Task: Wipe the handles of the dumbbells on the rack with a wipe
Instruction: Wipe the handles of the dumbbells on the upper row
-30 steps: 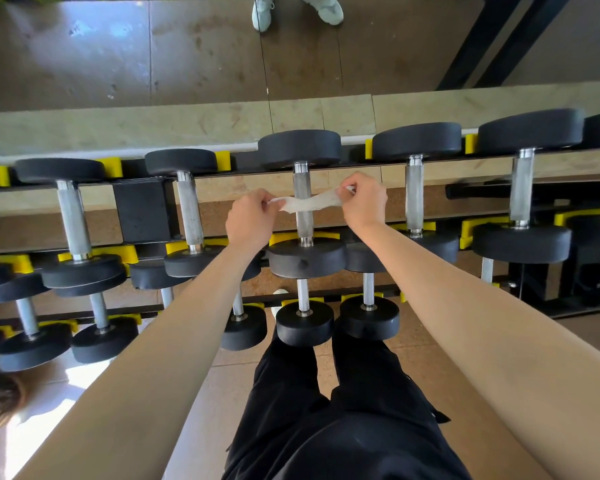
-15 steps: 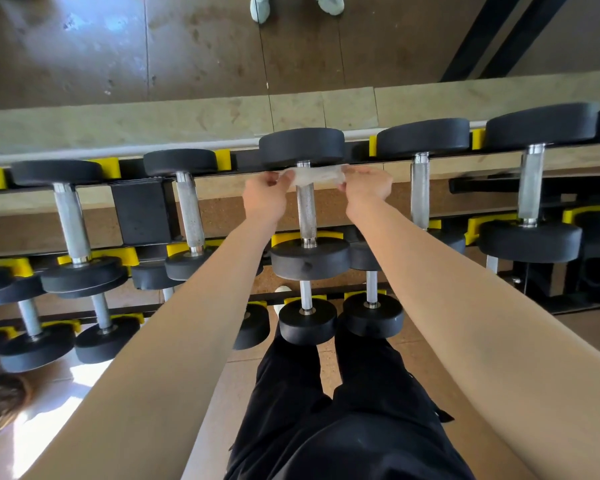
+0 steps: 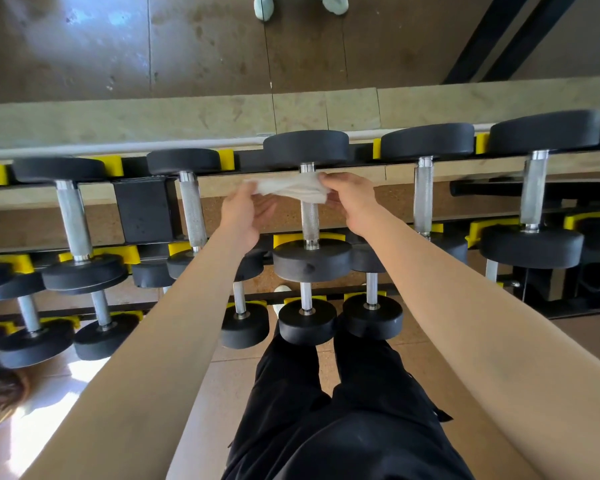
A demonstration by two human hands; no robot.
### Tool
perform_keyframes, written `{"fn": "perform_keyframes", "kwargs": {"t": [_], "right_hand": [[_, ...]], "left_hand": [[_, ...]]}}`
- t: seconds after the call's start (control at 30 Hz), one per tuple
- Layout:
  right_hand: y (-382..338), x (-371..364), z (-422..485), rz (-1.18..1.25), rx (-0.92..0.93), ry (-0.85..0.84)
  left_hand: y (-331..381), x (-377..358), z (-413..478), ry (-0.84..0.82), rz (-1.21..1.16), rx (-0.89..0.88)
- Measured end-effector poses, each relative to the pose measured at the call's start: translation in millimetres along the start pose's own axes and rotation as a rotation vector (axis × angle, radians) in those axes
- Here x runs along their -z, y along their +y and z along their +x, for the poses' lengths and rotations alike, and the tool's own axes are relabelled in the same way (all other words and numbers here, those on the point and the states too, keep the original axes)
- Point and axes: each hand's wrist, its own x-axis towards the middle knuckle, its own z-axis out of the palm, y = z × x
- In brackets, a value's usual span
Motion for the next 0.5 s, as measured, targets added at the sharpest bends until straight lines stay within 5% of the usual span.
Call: {"fn": "perform_keyframes", "kwargs": {"t": [0.13,0.3,0.5], "right_hand": [[0,9,1,0.078,-0.068,-0.012],[6,16,4,0.083,-0.144,-0.011],[9,6,5,0.182,-0.260,-0.124]], "left_hand": [[20,26,2,0.068,-0.254,-0.054],[19,29,-2,0.108,-0.197,-0.102],[-12,-25,-1,-0.056,-0.110,0.033]]}}
